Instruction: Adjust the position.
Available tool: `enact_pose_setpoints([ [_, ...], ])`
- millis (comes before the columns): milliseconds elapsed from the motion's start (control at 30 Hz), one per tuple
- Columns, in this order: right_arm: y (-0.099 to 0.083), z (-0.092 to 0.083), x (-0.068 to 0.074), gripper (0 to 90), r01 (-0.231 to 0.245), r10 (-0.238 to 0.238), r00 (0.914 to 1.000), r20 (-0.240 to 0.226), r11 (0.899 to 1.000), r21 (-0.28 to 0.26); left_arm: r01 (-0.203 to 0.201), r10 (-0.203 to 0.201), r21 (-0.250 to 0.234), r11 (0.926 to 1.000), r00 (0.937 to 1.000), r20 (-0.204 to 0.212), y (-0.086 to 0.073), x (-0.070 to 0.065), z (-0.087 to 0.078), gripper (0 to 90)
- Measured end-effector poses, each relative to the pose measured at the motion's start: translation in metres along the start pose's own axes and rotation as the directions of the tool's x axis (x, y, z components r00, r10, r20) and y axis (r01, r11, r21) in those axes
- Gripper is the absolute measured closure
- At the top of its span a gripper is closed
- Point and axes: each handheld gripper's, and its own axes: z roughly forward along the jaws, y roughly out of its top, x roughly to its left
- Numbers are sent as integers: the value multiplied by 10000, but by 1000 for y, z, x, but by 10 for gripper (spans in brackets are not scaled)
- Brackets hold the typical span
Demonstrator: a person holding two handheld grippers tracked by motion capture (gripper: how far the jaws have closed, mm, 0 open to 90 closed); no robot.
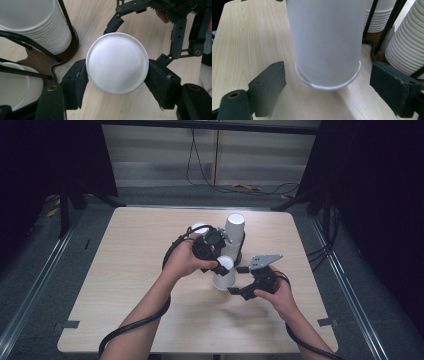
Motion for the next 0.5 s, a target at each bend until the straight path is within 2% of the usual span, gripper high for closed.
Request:
enact_pose_setpoints([
  [333,-3,6,0,131,-150,148,9996,-243,9999,-68,-128,127,17,9999,9996,236,10,-7,9,361],
  [500,-3,6,0,132,-126,124,9998,-176,9998,-119,-147,147,-3,9999,9994,319,13,-9,11,362],
])
